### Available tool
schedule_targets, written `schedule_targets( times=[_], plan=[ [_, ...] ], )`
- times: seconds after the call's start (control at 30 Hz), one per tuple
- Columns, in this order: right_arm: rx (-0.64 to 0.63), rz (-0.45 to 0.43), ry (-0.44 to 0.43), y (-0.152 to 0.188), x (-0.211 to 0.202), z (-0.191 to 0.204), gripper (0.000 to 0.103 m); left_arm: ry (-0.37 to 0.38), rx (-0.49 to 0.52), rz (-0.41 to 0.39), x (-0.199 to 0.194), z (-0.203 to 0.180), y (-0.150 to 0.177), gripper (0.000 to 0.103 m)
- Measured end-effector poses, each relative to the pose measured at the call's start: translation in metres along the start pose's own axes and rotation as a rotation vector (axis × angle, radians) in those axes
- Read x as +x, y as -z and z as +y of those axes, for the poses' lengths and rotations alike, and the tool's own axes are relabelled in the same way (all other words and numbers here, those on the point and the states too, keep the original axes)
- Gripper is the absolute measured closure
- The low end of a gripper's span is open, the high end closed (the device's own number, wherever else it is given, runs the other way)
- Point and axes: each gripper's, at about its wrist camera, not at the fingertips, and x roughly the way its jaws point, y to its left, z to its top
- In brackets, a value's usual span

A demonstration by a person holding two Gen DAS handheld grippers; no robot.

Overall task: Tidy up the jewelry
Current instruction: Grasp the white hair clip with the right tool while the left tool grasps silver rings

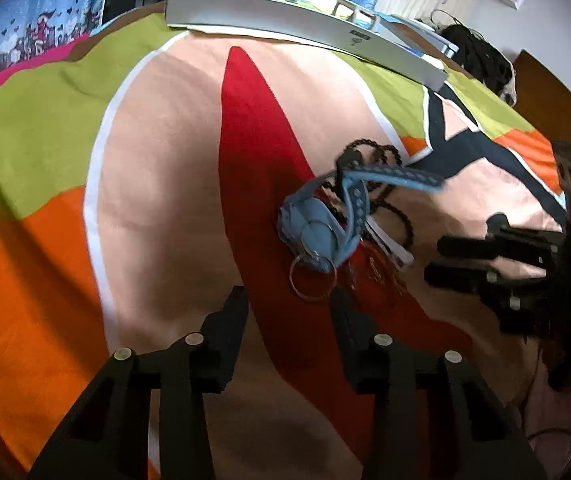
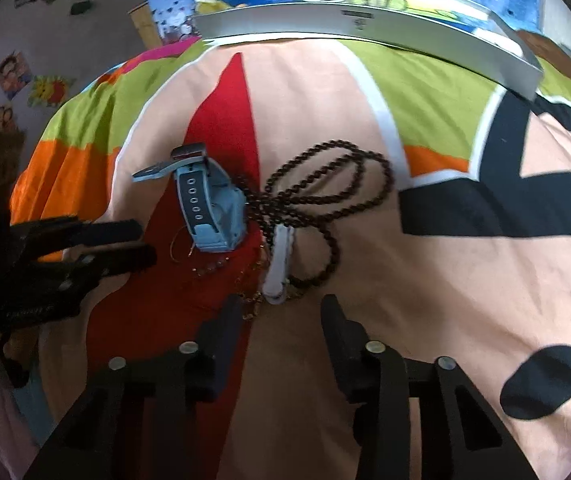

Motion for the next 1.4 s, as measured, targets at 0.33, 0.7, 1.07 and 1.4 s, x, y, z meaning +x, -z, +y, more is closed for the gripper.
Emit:
schedule_targets(
  times=[0.33, 0.7, 1.07, 1.4],
  plan=[
    [-0.017, 0.026, 0.017, -0.008, 0.024, 0.005, 0.08, 0.055, -0.022, 0.039, 0.029, 0.007, -0.014, 0.086],
    [0.003, 0.042, 0.029, -0.009, 0.033, 0.003, 0.08, 0.047, -0.076, 0.074, 0.032, 0.012, -0.013, 0.101],
    [0.046, 0.012, 0.01, -0.005, 0.021, -0.003, 0.09, -0.024, -0.085, 0.043, 0.011, 0.0, -0.001, 0.102],
    [0.011, -0.064, 0.033, 0.008, -0.014, 0.009, 0.09, -0.048, -0.127, -0.031, -0.032, -0.018, 0.013, 0.102]
  ],
)
